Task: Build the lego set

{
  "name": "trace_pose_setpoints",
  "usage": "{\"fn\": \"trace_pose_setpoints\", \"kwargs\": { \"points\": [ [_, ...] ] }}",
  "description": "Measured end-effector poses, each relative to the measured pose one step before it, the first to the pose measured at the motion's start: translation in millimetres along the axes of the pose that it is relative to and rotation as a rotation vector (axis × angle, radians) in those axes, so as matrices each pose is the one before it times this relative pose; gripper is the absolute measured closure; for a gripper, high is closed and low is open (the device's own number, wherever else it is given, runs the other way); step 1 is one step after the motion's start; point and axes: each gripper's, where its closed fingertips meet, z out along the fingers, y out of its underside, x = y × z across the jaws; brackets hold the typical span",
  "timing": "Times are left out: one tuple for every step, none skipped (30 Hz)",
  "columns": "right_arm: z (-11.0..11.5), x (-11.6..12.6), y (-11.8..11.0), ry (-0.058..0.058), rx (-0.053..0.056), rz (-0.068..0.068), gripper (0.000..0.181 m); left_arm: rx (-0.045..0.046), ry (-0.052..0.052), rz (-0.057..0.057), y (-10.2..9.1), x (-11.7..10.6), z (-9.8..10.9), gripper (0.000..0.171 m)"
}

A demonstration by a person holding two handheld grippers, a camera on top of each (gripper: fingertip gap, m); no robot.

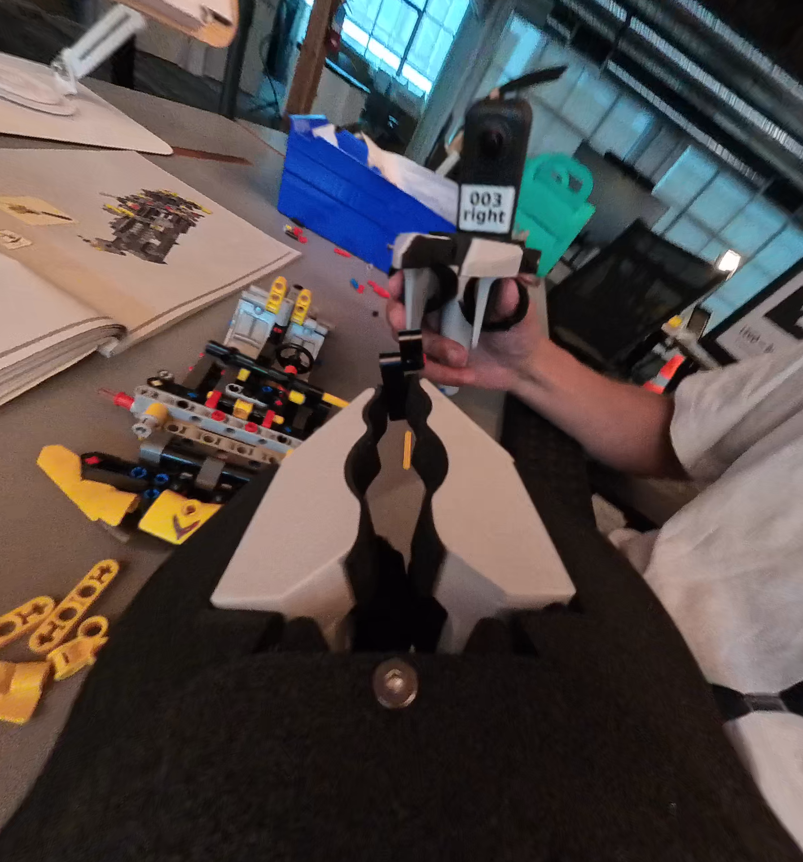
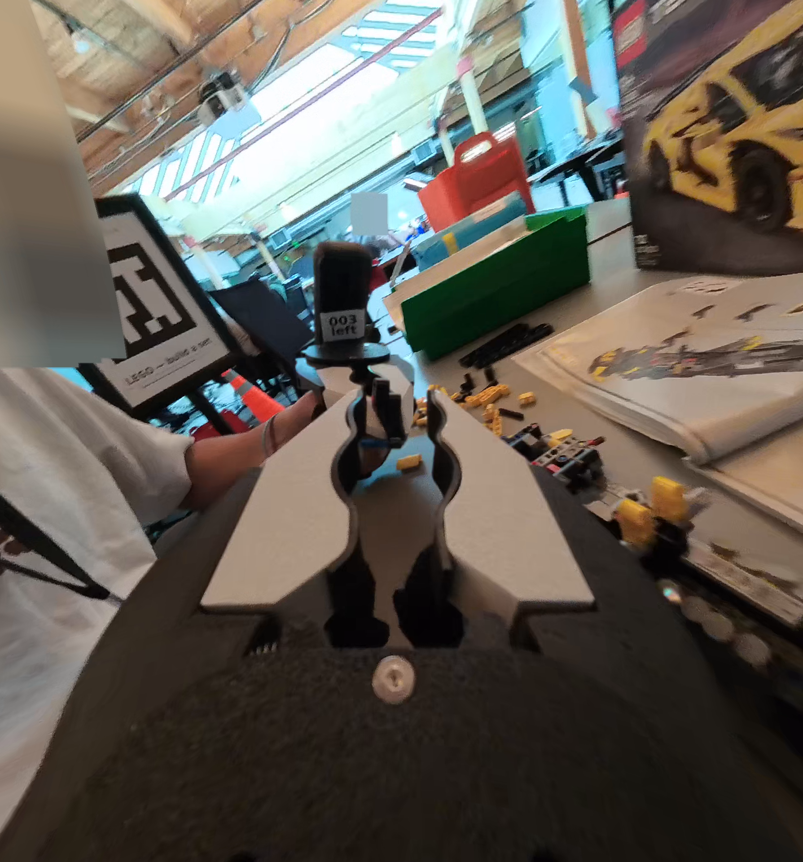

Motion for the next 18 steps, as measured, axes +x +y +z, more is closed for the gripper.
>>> {"fn": "trace_pose_setpoints", "kwargs": {
  "points": [
    [-3.97,1.73,-4.07,0.0186,0.0156,0.0035,0.159,0.01902,-0.0026,-0.0342,-2.56,-3.64,-2.33,0.166],
    [-3.53,0.56,-4.13,0.0135,0.0192,0.0001,0.162,0.0151,0.0034,-0.0384,-1.92,-3.14,-2.02,0.166],
    [-3.09,0.85,-4.17,0.0168,0.0222,-0.0001,0.165,0.01978,0.0191,-0.0464,-2.82,-0.96,-2.04,0.166],
    [-2.35,0.78,-3.4,0.0148,0.0191,0.002,0.167,0.02731,0.0253,-0.0494,-4.16,0.12,-2.23,0.166],
    [-1.58,0.51,-1.75,0.0094,0.0094,0.0098,0.167,0.02575,0.0192,-0.0429,-4.02,-0.52,-2.38,0.166],
    [-1.11,-0.69,-1.11,0.0015,0.0026,0.0189,0.167,0.01579,0.012,-0.0313,-2.38,-0.82,-1.89,0.167],
    [-0.88,-1.7,-1.71,-0.0042,0.0056,0.023,0.167,0.00785,0.0099,-0.0223,-1.02,-0.25,-1.05,0.166],
    [-0.79,-2.22,-2.23,-0.0081,0.0108,0.0187,0.168,0.0027,0.01,-0.0136,-0.22,0.55,-0.21,0.166],
    [-0.58,-1.39,-1.35,-0.0057,0.0123,0.0109,0.168,-0.00202,0.004,-0.002,0.37,0.63,0.3,0.166],
    [-0.1,0.43,-0.01,0.0008,0.0073,0.0054,0.169,-0.00754,-0.006,0.009,0.78,-0.26,0.62,0.167],
    [0.18,1.54,1.24,0.004,-0.0026,0.0083,0.169,-0.01001,-0.0129,0.0158,0.95,-0.86,0.8,0.167],
    [0.06,1.02,0.8,0.0044,-0.009,0.0148,0.169,-0.00989,-0.016,0.022,0.24,-0.93,0.74,0.167],
    [-0.55,0.48,-1.03,0.0059,-0.0041,0.0149,0.169,-0.01044,-0.0172,0.0258,-1.25,-1.04,0.82,0.166],
    [-1.08,-0.5,-3.51,0.0036,0.0074,-0.0034,0.17,-0.01489,-0.0151,0.0298,-2.76,-0.5,0.84,0.166],
    [-1.08,-0.52,-6.78,0.0064,0.0226,-0.014,0.174,-0.01344,-0.0198,0.031,-5.34,-1.27,0.07,0.166],
    [0.09,2.76,-6.18,0.0302,0.0054,-0.0212,0.178,-0.01227,-0.0296,0.0269,-7.86,-3.39,-0.77,0.166],
    [2.23,7.16,-4.08,0.0562,-0.0245,-0.0326,0.181,-0.01578,-0.0426,0.0167,-10.26,-6.75,-1.34,0.166],
    [4.22,8.76,-3.99,0.0616,-0.0367,-0.0373,0.18,-0.00665,-0.0398,0.0086,-13.7,-7.9,-1.5,0.167]
  ]
}}
